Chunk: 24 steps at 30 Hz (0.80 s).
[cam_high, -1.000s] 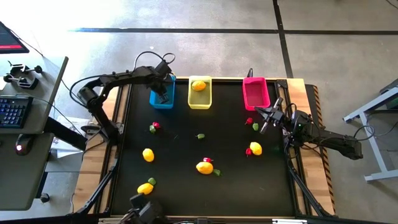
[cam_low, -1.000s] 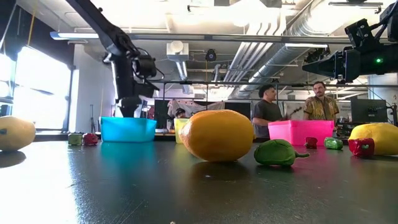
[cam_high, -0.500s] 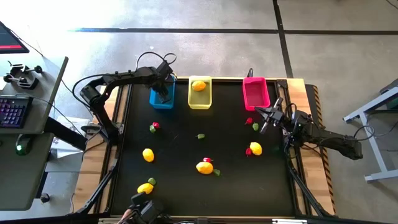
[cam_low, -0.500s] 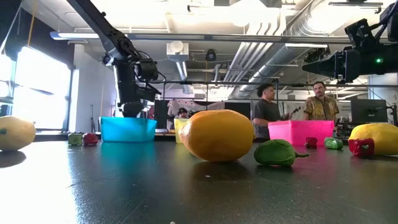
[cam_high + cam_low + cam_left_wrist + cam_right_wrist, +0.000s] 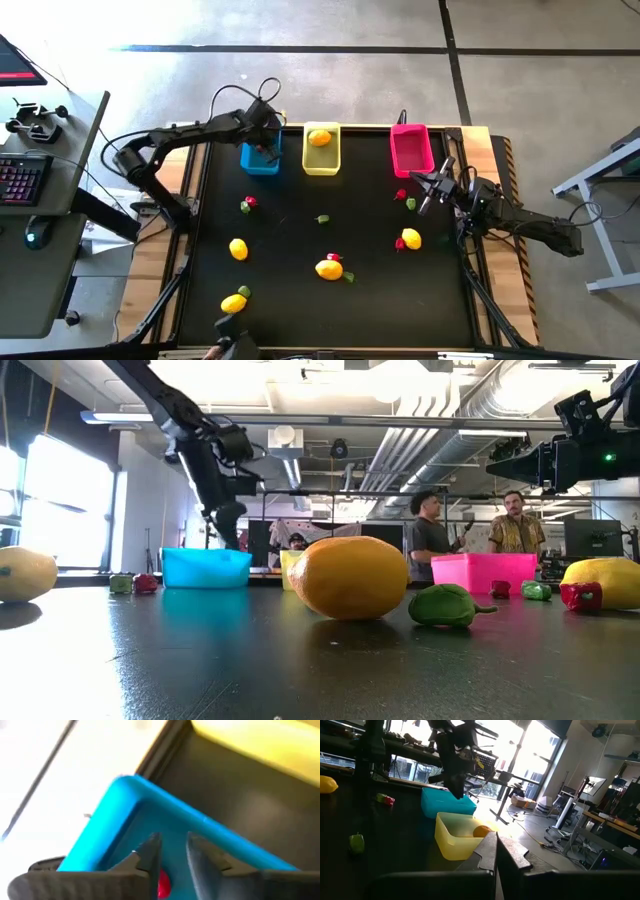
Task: Sort produce into baskets
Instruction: Put the green bell pepper into the pink bin
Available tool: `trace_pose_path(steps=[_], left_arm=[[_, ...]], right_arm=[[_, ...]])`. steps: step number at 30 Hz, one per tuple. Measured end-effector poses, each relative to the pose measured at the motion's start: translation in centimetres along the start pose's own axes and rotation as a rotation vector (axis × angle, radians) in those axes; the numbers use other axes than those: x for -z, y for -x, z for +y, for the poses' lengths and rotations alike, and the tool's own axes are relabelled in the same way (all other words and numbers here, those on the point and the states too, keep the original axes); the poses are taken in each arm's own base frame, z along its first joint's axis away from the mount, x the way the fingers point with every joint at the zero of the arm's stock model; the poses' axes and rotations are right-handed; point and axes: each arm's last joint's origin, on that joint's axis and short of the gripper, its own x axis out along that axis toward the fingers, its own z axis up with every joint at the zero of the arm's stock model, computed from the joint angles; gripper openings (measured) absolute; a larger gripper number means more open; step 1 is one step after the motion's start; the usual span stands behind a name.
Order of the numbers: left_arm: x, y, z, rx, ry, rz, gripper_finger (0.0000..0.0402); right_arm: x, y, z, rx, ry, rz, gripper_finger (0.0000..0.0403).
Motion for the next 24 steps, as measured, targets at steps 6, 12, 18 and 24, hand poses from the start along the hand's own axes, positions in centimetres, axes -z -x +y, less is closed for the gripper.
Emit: trace_pose_path(steps=[6, 12, 18, 24], left_arm=[[0.9, 2.5, -2.9, 0.0, -0.006, -0.235, 0.0006], [2.5, 5.7, -6.7, 0.063, -0.023, -0.528, 0.0003], [4.6, 7.2, -9.4, 0.285, -0.024, -0.795, 0.0001], [6.4, 7.4, -11.3, 0.485, -0.096, -0.943, 0.0001]], right_arm=[[0.0, 0.0, 0.0, 0.0, 0.0, 0.0, 0.0], [0.0, 0.0, 0.0, 0.0, 0.0, 0.0, 0.0], [0.0, 0.0, 0.0, 0.001, 0.0, 0.0, 0.0], [0.0, 0.0, 0.0, 0.004, 0.045, 0.002, 0.0]])
